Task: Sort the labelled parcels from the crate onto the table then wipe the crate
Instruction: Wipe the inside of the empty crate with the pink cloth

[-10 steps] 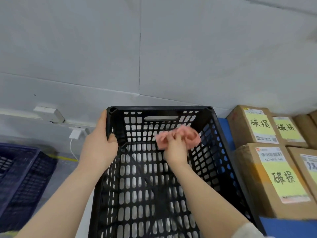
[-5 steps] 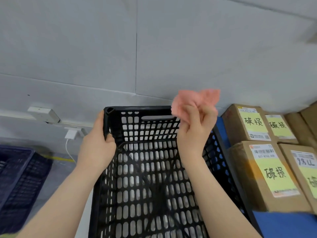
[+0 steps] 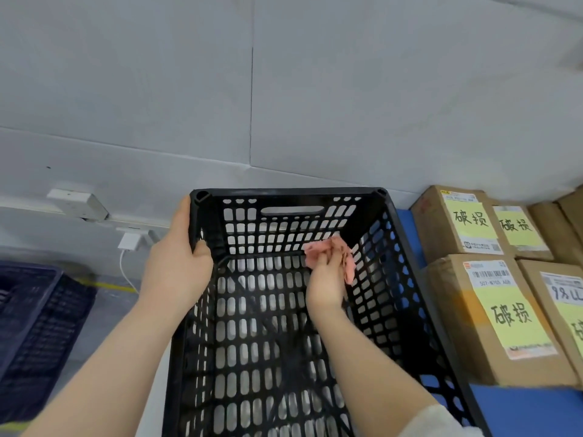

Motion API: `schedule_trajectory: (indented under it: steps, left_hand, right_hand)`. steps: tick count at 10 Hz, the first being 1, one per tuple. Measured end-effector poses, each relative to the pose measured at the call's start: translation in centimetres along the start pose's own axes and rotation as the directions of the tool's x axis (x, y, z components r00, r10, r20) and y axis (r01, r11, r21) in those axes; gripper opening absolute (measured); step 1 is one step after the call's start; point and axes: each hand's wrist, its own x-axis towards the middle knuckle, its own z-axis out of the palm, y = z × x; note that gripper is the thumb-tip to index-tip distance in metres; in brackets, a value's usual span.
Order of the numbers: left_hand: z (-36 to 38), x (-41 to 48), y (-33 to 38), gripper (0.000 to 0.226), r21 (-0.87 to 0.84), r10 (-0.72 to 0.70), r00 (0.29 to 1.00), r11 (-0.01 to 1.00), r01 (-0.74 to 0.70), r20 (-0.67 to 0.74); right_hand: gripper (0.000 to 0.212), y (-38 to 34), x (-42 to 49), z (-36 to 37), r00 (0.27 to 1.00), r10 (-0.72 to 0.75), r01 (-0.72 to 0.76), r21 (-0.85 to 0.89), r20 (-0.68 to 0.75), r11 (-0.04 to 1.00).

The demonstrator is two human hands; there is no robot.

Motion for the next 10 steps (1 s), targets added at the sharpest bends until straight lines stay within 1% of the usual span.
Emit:
schedule_trajectory:
  steps: [1, 2, 3, 4, 5, 6, 7, 8, 9, 10]
  left_hand:
    - [0.1, 0.1, 0.0, 0.073, 0.006, -0.008, 1.000, 1.000, 0.008, 0.004]
    - [-0.1, 0.0, -0.1, 0.073, -0.004, -0.018, 1.000, 1.000, 0.018, 0.003]
    - [-0.1, 0.1, 0.1, 0.074, 0.001, -0.012, 1.000, 1.000, 0.012, 0.008]
    - [0.0, -0.1, 0.2, 0.075, 0.006, -0.009, 1.000, 1.000, 0.009, 0.010]
    - [-0.1, 0.0, 0.3, 0.074, 0.008, -0.004, 1.000, 1.000, 0.004, -0.001]
    - [0.0, -0.1, 0.2, 0.073, 0.007, -0.001, 1.000, 1.000, 0.001, -0.009]
    - [0.1, 0.0, 0.2, 0.072, -0.009, -0.003, 1.000, 1.000, 0.003, -0.011]
    - [0.1, 0.0, 0.3, 0.072, -0.010, -0.020, 1.000, 1.000, 0.020, -0.006]
    - [0.0, -0.1, 0.1, 0.073, -0.006, -0.007, 1.000, 1.000, 0.007, 0.001]
    - [0.2, 0.1, -0.1, 0.073, 0.002, -0.002, 1.000, 1.000, 0.002, -0.007]
  right_hand:
    - [0.031, -1.7, 0.6, -2.1, 0.992, 0.053, -0.045, -0.074, 0.110, 0.996]
    - [0.058, -3.4, -0.1, -4.9, 0.997, 0.080, -0.080, 0.039, -0.007, 0.996]
    - [0.066, -5.7, -0.1, -7.8, 0.949, 0.050, 0.015, 0.202, -0.312, 0.979]
    - [0.083, -6.7, 0.9, -9.0, 0.899, -0.055, 0.131, 0.147, -0.434, 0.980]
    - [0.091, -4.3, 0.2, -5.8, 0.972, -0.066, 0.056, -0.052, -0.227, 0.997]
    - [0.059, -0.5, -1.9, -1.6, 0.997, -0.054, 0.062, -0.156, 0.052, 0.986]
    - [0.047, 0.1, -2.0, 0.1, 0.990, 0.071, -0.059, -0.099, 0.122, 0.993]
    - [0.071, 0.2, -0.7, -0.8, 0.980, 0.111, -0.059, -0.293, 0.166, 0.954]
    - [0.059, 1.0, 1.2, -2.2, 0.975, 0.008, 0.060, -0.301, 0.222, 0.952]
    - [0.033, 0.4, 3.0, -3.2, 0.960, 0.047, -0.004, -0.154, 0.277, 0.988]
